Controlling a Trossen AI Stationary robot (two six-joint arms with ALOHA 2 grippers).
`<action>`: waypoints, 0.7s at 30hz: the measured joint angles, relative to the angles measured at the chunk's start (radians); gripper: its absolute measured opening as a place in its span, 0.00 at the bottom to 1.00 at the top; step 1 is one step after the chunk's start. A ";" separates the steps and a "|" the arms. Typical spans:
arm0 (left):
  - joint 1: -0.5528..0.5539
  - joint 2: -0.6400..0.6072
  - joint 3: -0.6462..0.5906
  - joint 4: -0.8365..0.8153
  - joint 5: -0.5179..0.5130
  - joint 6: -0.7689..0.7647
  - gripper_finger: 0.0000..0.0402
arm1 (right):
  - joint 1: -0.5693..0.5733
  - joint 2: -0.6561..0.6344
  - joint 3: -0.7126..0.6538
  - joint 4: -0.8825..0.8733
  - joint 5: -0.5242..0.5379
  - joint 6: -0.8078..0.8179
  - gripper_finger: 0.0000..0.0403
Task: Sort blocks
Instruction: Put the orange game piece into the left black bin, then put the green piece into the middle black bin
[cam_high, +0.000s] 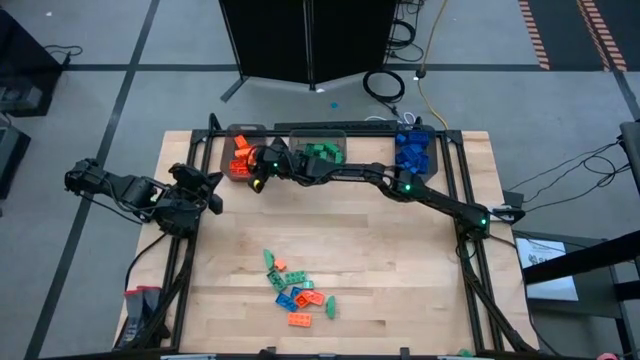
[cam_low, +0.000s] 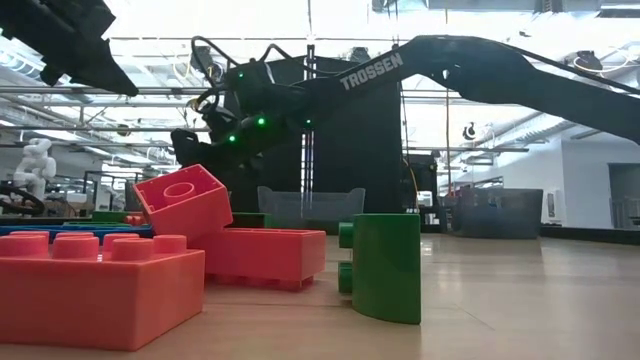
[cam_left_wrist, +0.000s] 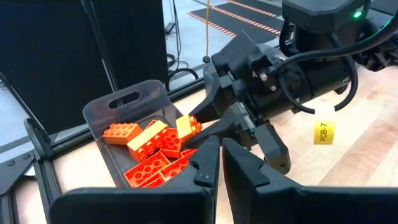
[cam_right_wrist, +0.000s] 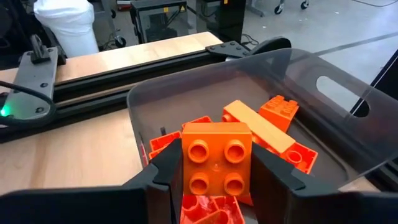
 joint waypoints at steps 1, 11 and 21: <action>0.000 0.000 0.000 0.000 0.000 0.000 0.06 | 0.000 0.000 0.000 0.001 0.000 0.000 0.29; 0.000 0.000 0.000 0.000 0.000 0.000 0.06 | -0.004 0.000 0.000 0.002 0.000 0.067 0.54; 0.000 0.000 0.000 0.000 0.000 0.000 0.06 | -0.005 -0.020 -0.001 -0.003 -0.133 0.052 0.58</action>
